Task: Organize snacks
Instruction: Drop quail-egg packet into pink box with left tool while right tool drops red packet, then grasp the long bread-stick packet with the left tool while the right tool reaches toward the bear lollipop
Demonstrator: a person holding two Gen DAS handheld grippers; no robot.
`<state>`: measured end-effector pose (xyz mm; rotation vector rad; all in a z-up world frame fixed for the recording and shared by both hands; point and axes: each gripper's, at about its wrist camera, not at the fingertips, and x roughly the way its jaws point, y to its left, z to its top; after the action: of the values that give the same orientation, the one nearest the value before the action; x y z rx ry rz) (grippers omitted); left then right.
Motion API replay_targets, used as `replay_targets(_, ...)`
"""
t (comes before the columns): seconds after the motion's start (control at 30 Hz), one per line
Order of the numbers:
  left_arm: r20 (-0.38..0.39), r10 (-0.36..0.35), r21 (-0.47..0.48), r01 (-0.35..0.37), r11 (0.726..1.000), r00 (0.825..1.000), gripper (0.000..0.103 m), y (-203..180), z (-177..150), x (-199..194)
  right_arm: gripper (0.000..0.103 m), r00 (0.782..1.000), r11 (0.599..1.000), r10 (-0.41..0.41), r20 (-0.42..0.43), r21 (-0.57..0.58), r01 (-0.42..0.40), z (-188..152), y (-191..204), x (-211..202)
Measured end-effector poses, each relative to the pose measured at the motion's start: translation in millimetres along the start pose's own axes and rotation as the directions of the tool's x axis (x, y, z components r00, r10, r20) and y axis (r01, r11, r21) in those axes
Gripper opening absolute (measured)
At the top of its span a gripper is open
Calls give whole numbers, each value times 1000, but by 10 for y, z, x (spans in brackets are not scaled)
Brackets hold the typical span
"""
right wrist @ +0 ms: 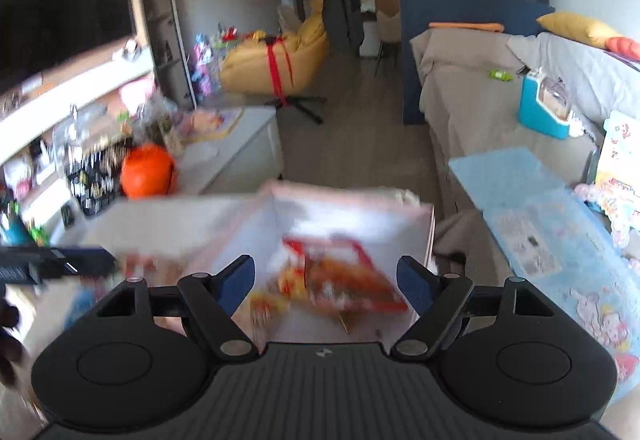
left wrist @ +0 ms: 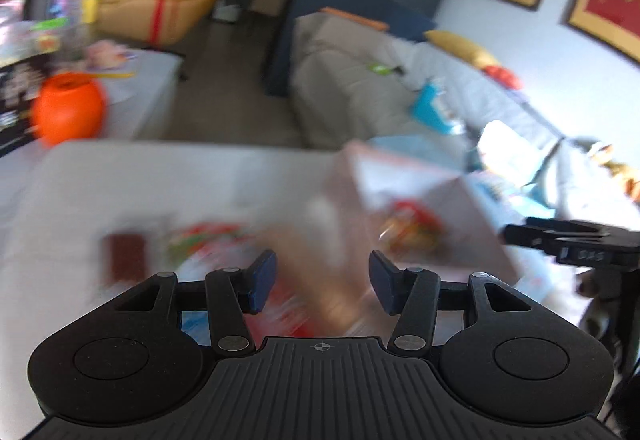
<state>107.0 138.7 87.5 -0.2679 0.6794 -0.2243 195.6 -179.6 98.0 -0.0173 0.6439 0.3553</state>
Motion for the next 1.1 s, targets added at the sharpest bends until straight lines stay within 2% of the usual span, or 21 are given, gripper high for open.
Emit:
replay_targets(0.13, -50, 145, -14, -145, 989, 988, 56, 219, -327, -372, 79, 999, 998, 13, -32, -55, -15, -313, 164, -47)
replay_targets(0.33, -103, 217, -83, -226, 971, 971, 56, 419, -631, -893, 80, 999, 994, 23, -36, -109, -27, -557, 443, -73)
replay_targets(0.47, -146, 166, -111, -183, 977, 975, 56, 366, -771, -953, 80, 998, 985, 57, -36, -161, -62, -679, 685, -80)
replay_targets(0.63, -175, 115, -57, -127, 990, 978, 57, 162, -834, -752, 80, 995, 969, 96, -14, -228, -96, -738, 917, -203)
replay_targets(0.77, -166, 85, -10, -88, 996, 982, 57, -41, -819, -563, 80, 995, 962, 100, -9, -253, -99, -764, 955, -295)
replay_targets(0.9, -113, 128, 55, -123, 991, 985, 56, -176, -723, -427, 80, 998, 962, 60, -20, -266, -63, -812, 945, -251)
replay_targets(1.0, -47, 118, -3, -118, 993, 992, 56, -143, -567, -410, 80, 998, 965, 48, -32, -258, -54, -865, 913, -203)
replay_targets(1.1, -20, 94, -33, -95, 995, 995, 56, -156, -395, -300, 80, 997, 972, 58, -53, -226, -69, -921, 878, -135)
